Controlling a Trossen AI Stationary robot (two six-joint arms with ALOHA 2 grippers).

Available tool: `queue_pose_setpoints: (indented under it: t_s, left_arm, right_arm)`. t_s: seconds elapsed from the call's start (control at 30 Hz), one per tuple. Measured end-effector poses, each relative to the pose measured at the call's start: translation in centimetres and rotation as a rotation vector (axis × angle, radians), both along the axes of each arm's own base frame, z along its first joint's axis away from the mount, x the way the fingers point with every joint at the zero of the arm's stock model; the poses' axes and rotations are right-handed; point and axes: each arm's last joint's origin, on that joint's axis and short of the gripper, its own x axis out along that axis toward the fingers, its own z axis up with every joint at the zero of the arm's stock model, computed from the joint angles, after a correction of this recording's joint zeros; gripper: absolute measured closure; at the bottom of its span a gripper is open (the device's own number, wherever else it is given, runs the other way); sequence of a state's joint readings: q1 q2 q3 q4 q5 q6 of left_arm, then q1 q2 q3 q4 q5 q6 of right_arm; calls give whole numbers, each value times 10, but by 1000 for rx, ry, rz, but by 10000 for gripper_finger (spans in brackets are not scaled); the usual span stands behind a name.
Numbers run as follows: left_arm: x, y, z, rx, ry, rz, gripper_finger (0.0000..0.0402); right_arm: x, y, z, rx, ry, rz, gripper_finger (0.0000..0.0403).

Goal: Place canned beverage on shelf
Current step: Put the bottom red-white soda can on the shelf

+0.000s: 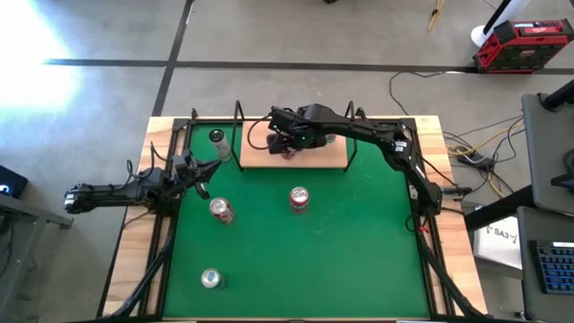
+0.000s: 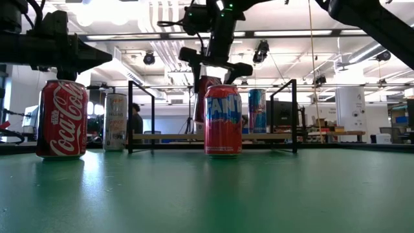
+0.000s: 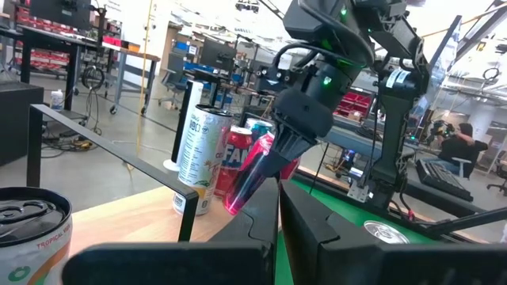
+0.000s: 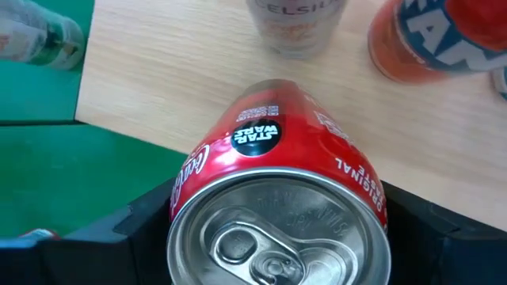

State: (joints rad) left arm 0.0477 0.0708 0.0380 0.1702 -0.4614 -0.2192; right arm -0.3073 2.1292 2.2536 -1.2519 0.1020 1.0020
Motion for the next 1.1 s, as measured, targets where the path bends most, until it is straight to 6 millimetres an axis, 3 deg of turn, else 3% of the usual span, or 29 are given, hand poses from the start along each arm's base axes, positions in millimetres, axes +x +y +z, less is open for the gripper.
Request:
queue_pose_setpoints:
  t_s: [1.1]
  left_arm:
    - [0,0,0,0,0,-1,402]
  right_arm:
    - [2,0,-23,-14,64,155,88]
